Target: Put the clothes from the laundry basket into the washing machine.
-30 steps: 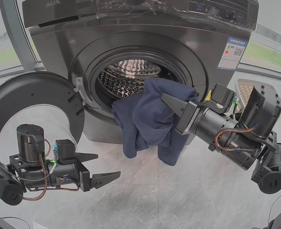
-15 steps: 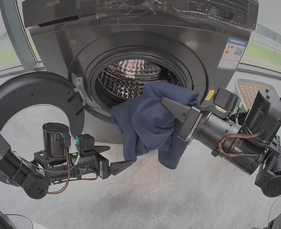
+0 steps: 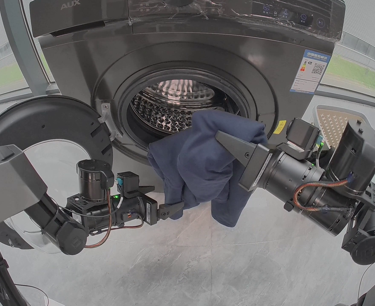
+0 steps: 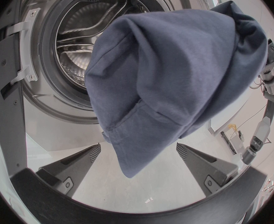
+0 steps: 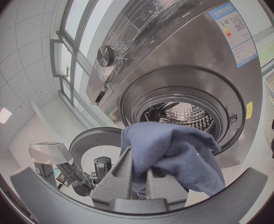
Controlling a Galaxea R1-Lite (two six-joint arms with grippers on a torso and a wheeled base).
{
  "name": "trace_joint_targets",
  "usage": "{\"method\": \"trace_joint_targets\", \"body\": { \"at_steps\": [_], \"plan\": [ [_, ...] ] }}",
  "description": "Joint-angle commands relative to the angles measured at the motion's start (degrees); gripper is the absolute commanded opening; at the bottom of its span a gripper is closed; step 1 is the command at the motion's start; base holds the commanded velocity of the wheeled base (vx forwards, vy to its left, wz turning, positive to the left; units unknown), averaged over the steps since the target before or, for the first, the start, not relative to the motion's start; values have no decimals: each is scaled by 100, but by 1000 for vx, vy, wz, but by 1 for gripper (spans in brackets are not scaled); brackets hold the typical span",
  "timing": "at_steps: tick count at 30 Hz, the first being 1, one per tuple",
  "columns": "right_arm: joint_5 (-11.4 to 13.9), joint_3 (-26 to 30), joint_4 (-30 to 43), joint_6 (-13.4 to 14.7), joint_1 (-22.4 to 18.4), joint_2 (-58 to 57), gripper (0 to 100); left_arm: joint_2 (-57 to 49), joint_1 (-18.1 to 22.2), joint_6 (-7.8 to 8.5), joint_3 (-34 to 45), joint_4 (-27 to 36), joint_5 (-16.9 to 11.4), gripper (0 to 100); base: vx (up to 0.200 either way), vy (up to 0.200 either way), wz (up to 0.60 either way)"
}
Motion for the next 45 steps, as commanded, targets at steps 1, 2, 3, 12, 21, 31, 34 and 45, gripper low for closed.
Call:
{"method": "trace_joint_targets", "body": {
  "at_steps": [1, 2, 3, 12, 21, 31, 34, 45],
  "plan": [
    [-6, 3, 4, -1, 1, -10, 0, 396, 38, 5, -127, -173, 86, 100, 0, 0, 0],
    [-6, 3, 4, -10, 1, -18, 0, 449, 38, 5, -179, -217, 130, 100, 0, 0, 0],
    [-6, -6, 4, -10, 1, -18, 0, 510, 47, 5, -232, -252, 174, 0, 0, 0, 0],
    [-6, 3, -4, -10, 1, -10, 0, 572, -24, -3, -364, -481, 183, 0, 0, 0, 0],
    [-6, 12, 4, -10, -113, 25, 0, -87, -296, -39, 612, -1386, 122, 0, 0, 0, 0],
    [3, 3, 4, -45, -201, 192, 0, -1643, -744, -320, 1904, -2010, 148, 0, 0, 0, 0],
    [3, -6, 4, -45, -201, 192, 0, -1784, -938, -399, 1974, -2010, 209, 0, 0, 0, 0],
    [3, 3, 4, -63, -175, 113, 0, -395, -832, -417, 2036, -2221, 236, 100, 0, 0, 0]
  ]
}}
